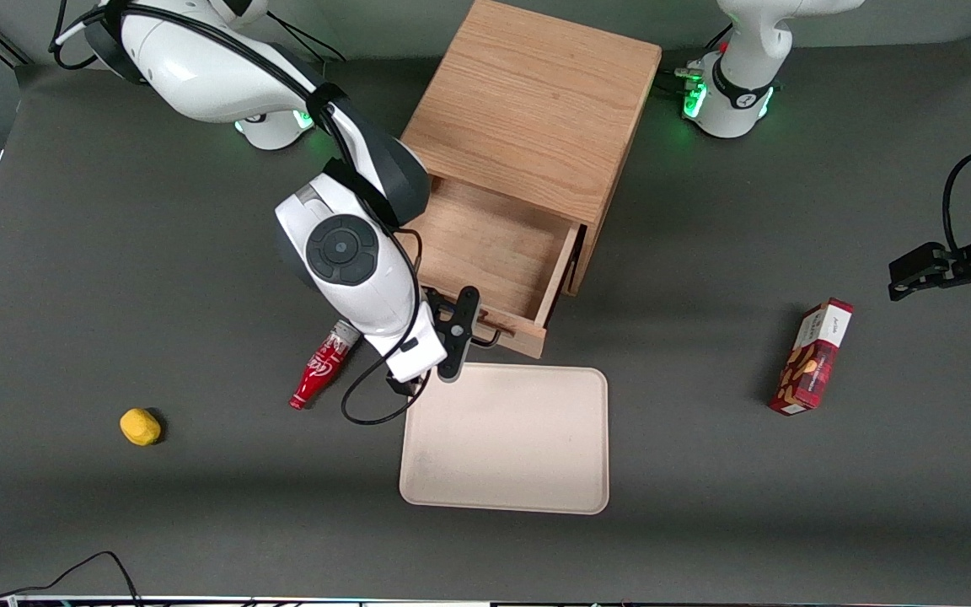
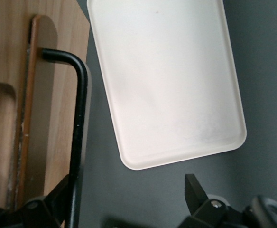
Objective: Open upper drawer
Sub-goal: 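Pull the handle outward with the right gripper, sliding the drawer open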
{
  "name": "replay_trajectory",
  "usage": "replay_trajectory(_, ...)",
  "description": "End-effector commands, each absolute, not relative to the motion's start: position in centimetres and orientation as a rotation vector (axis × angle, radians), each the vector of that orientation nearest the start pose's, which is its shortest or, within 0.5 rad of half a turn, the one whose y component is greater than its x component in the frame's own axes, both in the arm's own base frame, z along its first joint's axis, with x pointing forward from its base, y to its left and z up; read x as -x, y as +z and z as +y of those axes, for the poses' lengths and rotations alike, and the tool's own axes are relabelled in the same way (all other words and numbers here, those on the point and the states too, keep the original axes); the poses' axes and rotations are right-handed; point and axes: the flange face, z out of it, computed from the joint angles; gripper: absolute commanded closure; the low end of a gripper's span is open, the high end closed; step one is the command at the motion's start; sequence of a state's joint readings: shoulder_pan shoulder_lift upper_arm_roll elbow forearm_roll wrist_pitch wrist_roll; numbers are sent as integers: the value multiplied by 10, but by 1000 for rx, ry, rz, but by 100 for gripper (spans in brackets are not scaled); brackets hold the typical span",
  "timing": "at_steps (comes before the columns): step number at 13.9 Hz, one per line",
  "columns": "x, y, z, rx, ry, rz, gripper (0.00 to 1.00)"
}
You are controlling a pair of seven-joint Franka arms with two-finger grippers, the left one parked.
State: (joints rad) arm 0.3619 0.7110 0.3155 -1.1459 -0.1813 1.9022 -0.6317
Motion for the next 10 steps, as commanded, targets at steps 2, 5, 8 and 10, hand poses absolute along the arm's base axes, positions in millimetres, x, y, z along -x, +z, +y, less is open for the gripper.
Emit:
replay_trajectory(2,-650,408,400,2494,-194,-1868,0)
replay_trajectory(5,-652,412,399,2498,-210,-1861,0)
replay_trajectory(8,-652,416,400,2489,-220,-1825,0)
replay_trajectory(10,-657,423,389,2488,-227,-1743,0)
